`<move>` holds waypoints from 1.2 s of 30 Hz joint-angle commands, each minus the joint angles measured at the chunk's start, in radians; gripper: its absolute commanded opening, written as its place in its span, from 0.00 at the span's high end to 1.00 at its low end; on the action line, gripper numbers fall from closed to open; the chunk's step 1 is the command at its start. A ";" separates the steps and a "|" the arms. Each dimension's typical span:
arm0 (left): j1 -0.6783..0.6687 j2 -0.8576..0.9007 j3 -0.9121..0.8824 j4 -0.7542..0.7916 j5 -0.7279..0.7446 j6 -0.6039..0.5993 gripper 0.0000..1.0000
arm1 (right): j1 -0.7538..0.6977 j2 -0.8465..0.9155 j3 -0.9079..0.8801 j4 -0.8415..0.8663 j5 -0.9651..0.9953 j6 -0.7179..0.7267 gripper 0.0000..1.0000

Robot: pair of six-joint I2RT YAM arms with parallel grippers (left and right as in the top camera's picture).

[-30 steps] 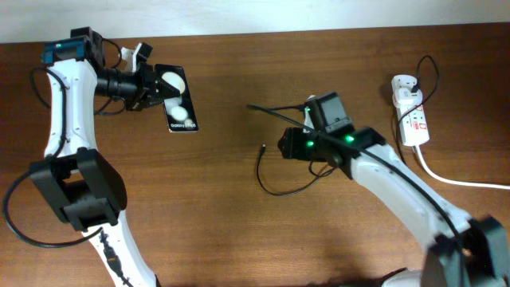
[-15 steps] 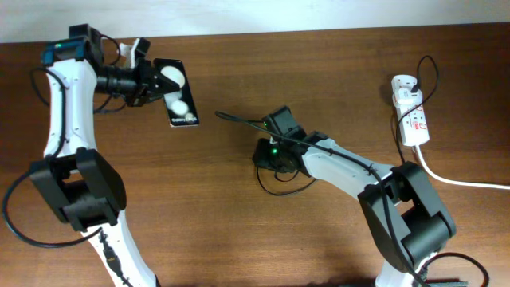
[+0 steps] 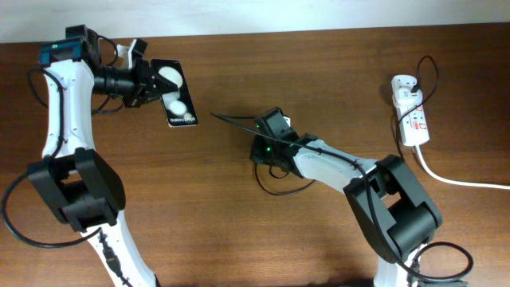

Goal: Plug charger to phone and switch on socket

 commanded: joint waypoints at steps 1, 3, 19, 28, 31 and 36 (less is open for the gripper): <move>0.002 -0.013 0.011 -0.004 0.038 -0.010 1.00 | 0.011 0.080 -0.002 -0.014 0.017 0.005 0.85; 0.002 -0.013 0.011 -0.005 0.038 -0.010 1.00 | 0.011 0.107 -0.002 -0.014 0.016 0.005 0.88; 0.002 -0.013 0.011 -0.008 0.038 -0.010 1.00 | 0.011 0.108 0.262 -0.513 0.119 -0.217 0.95; 0.002 -0.013 0.011 -0.008 0.038 -0.010 1.00 | 0.011 0.109 0.254 -0.536 0.082 -0.213 0.80; 0.002 -0.013 0.011 -0.008 0.038 -0.010 1.00 | 0.011 0.109 0.250 -0.539 0.079 -0.205 0.80; 0.002 -0.013 0.011 -0.008 0.038 -0.010 1.00 | 0.002 0.106 0.255 -0.512 0.015 -0.183 0.96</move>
